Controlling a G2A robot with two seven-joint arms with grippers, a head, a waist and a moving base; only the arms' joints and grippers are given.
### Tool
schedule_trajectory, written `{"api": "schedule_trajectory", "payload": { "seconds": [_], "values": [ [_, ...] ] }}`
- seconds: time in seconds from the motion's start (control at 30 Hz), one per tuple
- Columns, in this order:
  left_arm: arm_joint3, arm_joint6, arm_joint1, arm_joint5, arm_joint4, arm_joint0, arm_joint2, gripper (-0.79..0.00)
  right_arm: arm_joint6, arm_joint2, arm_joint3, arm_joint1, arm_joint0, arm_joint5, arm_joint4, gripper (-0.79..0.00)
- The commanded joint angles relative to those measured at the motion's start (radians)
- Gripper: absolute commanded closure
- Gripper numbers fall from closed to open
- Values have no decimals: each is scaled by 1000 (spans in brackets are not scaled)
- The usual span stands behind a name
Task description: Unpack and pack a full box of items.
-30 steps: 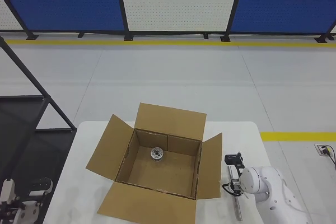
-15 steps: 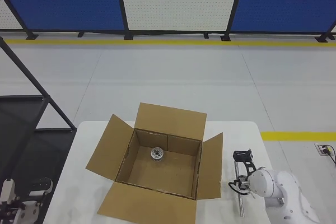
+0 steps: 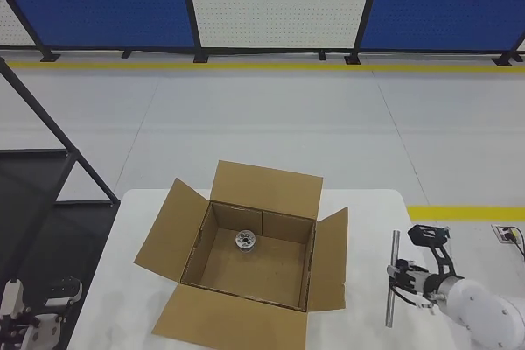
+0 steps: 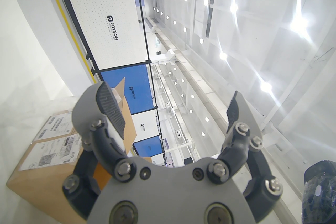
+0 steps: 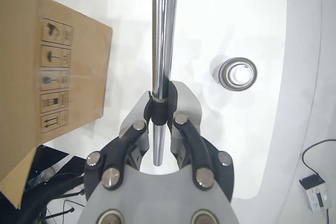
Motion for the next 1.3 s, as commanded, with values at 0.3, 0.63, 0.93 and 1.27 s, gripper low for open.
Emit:
{"api": "schedule_trajectory", "payload": {
  "seconds": [0.3,0.63,0.93,1.27],
  "values": [
    [0,0,0,0,0,0,0,-785,-4,4,-36,5,-14,-6,34,0],
    [0,0,0,0,0,0,0,-785,-68,-12,-62,5,-30,-30,50,0],
    [0,0,0,0,0,0,0,-785,-157,42,-313,16,-27,-146,182,0],
    [0,0,0,0,0,0,0,-785,-89,-179,-355,38,215,-343,188,0]
  ]
}}
